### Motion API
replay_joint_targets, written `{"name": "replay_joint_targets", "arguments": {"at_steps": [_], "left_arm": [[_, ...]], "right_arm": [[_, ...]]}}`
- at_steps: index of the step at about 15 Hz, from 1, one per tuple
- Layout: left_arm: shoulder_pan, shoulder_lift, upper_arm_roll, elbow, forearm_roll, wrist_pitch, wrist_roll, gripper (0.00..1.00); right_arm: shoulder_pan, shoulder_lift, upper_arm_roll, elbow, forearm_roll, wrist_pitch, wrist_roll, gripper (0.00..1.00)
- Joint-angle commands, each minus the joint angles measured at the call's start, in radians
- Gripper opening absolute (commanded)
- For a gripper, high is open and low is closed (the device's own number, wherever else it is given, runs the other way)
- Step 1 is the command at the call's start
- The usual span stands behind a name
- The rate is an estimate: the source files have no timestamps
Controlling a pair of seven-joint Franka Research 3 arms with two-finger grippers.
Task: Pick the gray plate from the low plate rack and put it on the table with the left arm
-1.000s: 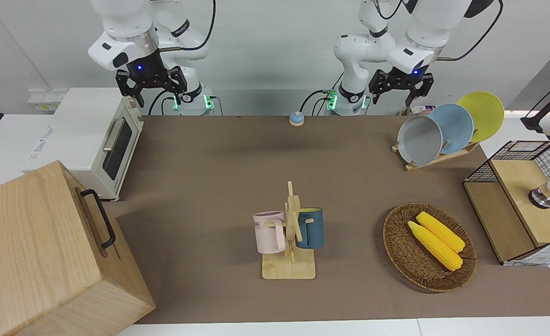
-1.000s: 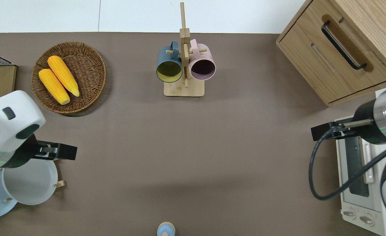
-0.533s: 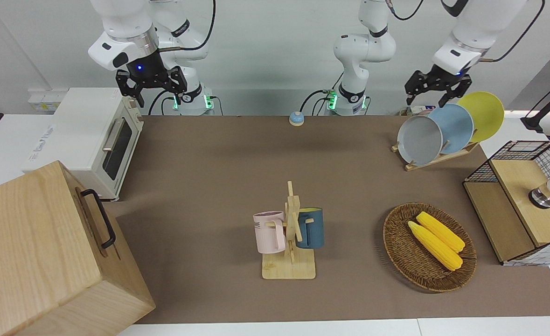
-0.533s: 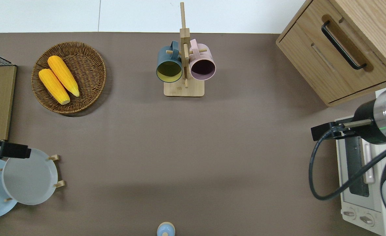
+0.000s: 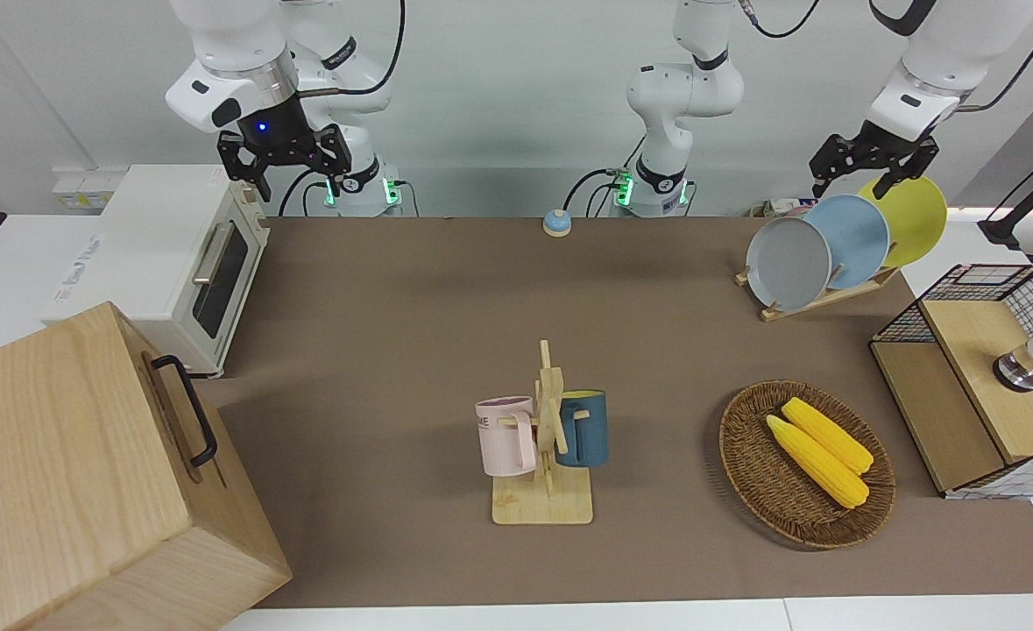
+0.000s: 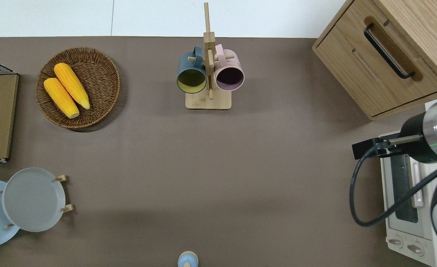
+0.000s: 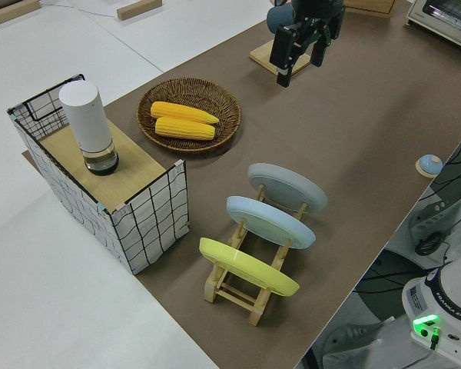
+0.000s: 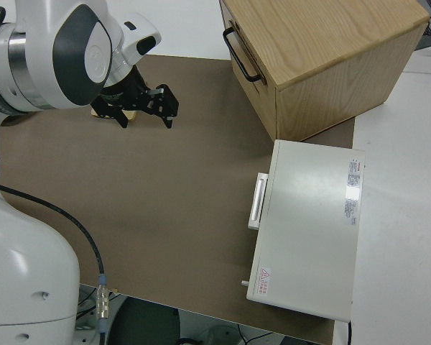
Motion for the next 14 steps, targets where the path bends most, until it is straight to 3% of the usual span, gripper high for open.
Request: {"name": "replay_joint_targets", "arguments": {"at_steps": [1, 7, 14], "left_arm": [[0.003, -0.024, 0.027, -0.086, 0.033, 0.077, 0.018, 1.0], [0.02, -0.081, 0.033, -0.247, 0.036, 0.209, 0.016, 1.0], [0.054, -0.085, 0.033, -0.347, 0.036, 0.301, 0.016, 1.0]], "right_arm": [[-0.01, -0.002, 0.006, 0.006, 0.01, -0.013, -0.001, 0.987], [-0.01, -0.002, 0.006, 0.006, 0.01, -0.013, -0.001, 0.99], [-0.01, -0.002, 0.006, 0.006, 0.01, -0.013, -0.001, 0.99]]}}
